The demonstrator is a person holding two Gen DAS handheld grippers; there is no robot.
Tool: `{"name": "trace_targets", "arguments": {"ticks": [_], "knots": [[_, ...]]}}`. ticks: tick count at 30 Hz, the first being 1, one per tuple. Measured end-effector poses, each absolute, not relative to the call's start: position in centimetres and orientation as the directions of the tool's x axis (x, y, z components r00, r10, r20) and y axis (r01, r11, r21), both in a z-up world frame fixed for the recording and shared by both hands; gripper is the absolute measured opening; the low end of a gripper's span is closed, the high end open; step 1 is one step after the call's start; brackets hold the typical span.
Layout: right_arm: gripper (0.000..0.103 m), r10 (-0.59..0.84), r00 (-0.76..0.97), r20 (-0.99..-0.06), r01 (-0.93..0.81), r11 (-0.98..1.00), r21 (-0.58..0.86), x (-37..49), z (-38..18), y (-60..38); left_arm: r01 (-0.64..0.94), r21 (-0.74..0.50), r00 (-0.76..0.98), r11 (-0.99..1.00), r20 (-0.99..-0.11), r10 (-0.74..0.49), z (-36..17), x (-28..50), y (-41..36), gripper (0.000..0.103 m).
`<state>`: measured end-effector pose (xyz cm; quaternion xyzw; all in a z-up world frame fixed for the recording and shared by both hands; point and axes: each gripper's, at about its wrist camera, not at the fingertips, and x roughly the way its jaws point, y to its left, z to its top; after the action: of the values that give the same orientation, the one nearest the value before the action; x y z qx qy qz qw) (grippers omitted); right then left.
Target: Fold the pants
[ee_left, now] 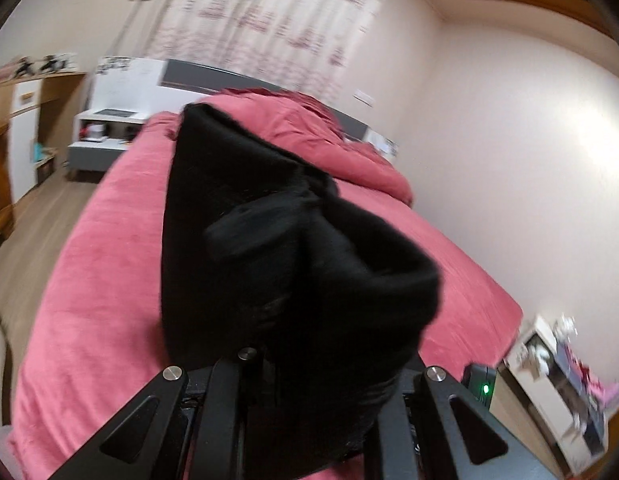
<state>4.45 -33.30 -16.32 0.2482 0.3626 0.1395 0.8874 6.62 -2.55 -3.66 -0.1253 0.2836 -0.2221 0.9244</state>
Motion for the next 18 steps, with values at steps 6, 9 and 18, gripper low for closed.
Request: {"name": "trace_targets", "arguments": {"ticks": [6,9,18], "knots": [[0.059,0.398,0.732,-0.552,-0.04,0.835,0.549,3.9,-14.1,-36.1,0.419,-0.357,0.671,0.835,-0.498,-0.55,-5.2,7.0,-7.2,0.014],[0.059,0.373,0.765,-0.525,0.011,0.807,0.59,3.3,-13.1,-38.7,0.456,-0.336,0.642,0.824,-0.517,-0.566,-6.0,7.5,-10.1,0.014],[0.059,0.252,0.827,-0.502,0.175,0.733,0.657,0.9,-12.6,-45.3,0.557,-0.304,0.542,0.773,-0.572,-0.616,-7.6,8.5,-16.8,0.014]]}}
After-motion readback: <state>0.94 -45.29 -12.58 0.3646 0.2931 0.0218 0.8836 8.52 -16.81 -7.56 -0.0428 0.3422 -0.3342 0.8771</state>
